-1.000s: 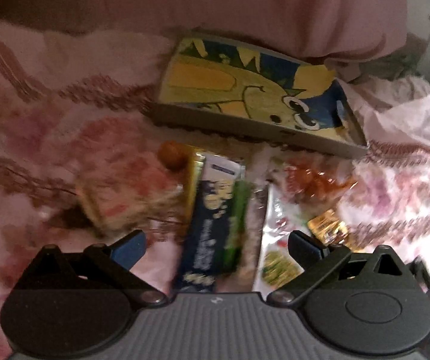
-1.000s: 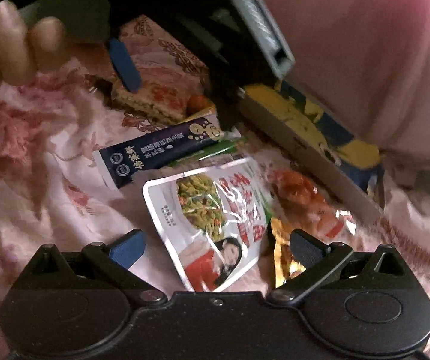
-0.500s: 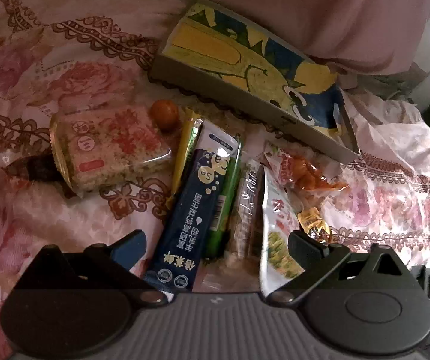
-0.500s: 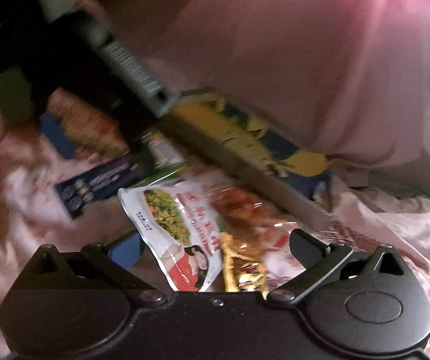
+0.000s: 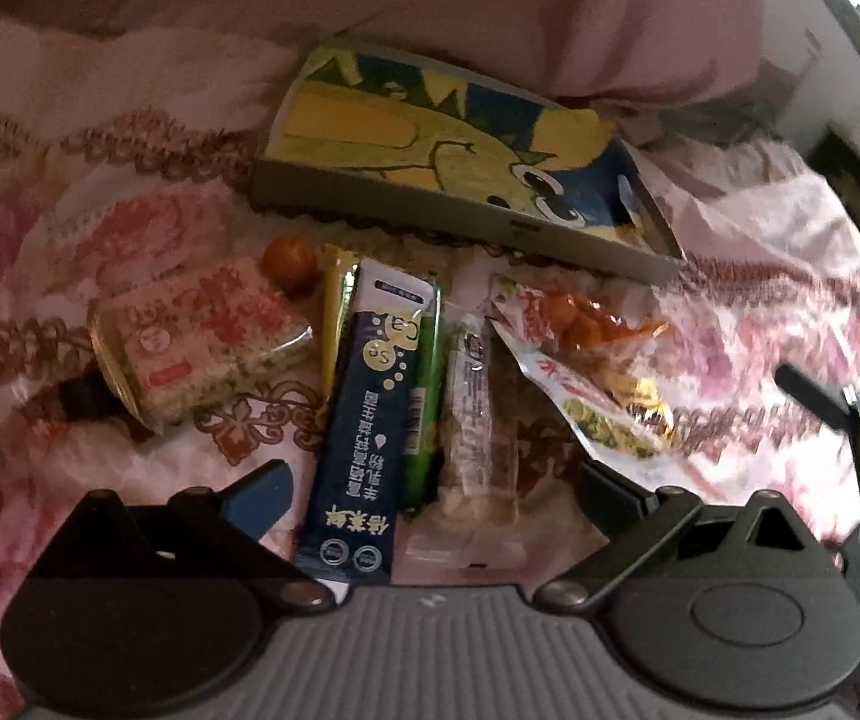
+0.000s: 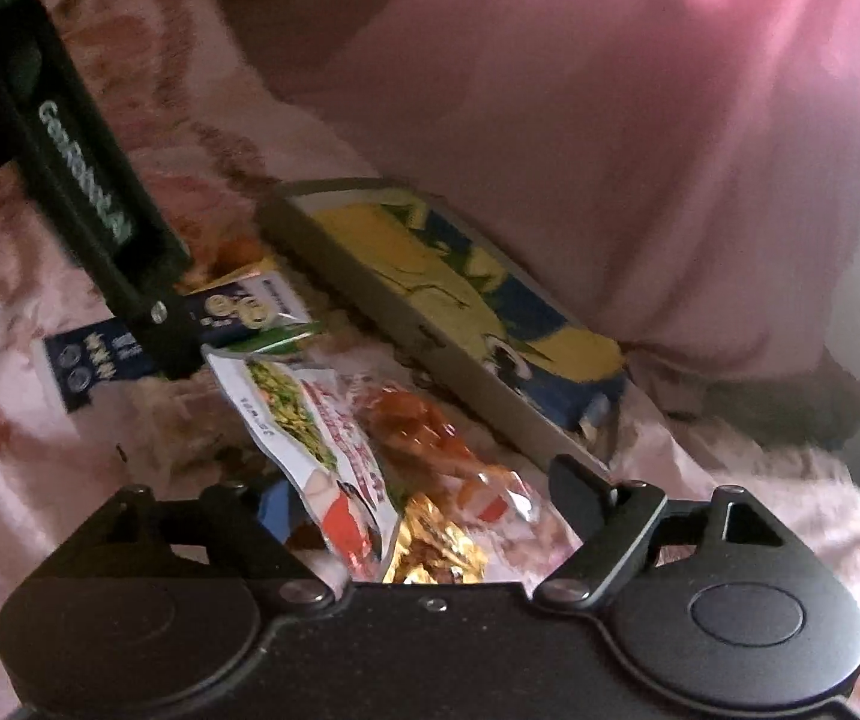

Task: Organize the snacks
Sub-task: 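Grasp the white woman-printed pouch with the right tool while the left tool reaches toward the clear-wrapped bar, then grasp the clear-wrapped bar with the left tool while the right tool lifts the pouch toward the tray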

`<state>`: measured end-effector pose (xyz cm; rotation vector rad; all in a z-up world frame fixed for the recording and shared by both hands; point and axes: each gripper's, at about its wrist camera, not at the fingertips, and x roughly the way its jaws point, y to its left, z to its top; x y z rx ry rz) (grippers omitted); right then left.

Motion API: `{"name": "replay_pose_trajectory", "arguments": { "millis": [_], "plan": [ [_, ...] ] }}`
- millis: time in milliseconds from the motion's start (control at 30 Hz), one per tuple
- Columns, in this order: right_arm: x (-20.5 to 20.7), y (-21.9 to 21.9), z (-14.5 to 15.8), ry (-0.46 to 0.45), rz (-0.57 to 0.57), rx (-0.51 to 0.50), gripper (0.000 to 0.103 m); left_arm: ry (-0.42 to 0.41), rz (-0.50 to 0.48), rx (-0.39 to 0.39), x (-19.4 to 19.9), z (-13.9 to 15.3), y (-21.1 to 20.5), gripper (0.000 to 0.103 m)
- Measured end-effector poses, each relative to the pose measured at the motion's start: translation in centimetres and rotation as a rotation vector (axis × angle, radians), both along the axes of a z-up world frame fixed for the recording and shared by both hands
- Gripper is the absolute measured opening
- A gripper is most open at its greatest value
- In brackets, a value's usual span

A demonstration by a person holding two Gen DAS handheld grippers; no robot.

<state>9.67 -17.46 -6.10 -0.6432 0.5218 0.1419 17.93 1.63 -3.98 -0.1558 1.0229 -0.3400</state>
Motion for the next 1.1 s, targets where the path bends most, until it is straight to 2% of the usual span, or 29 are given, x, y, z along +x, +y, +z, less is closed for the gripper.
{"name": "replay_pose_trajectory", "arguments": {
  "millis": [233,400,467,533,633,933,1100],
  "plan": [
    [1.6,-1.2,0.1,-0.039,0.166,-0.074,0.084,-0.054,-0.103,0.174,-0.4,-0.8,-2.8,0.102],
    [2.3,-2.4,0.0,-0.073,0.254,-0.078,0.083,-0.096,-0.175,0.236,-0.8,-1.5,-4.8,0.101],
    [2.5,-2.3,-0.3,-0.062,0.28,-0.072,0.073,-0.123,-0.198,0.256,-1.0,-1.6,-5.5,0.101],
    [2.6,-1.8,-0.6,-0.034,0.305,-0.07,0.056,-0.144,-0.22,0.278,-1.2,-1.8,-6.1,0.097],
    [2.5,-1.2,-1.1,-0.013,0.335,-0.078,0.045,-0.163,-0.239,0.307,-1.2,-2.2,-6.7,0.09],
    [5.3,-1.8,-0.9,0.071,0.22,0.055,0.039,-0.171,-0.24,0.288,-0.7,-2.8,-6.7,0.063],
    [6.1,-2.5,-0.7,0.1,0.165,0.112,0.038,-0.178,-0.284,0.296,-0.6,-3.2,-7.6,0.06]
  ]
}}
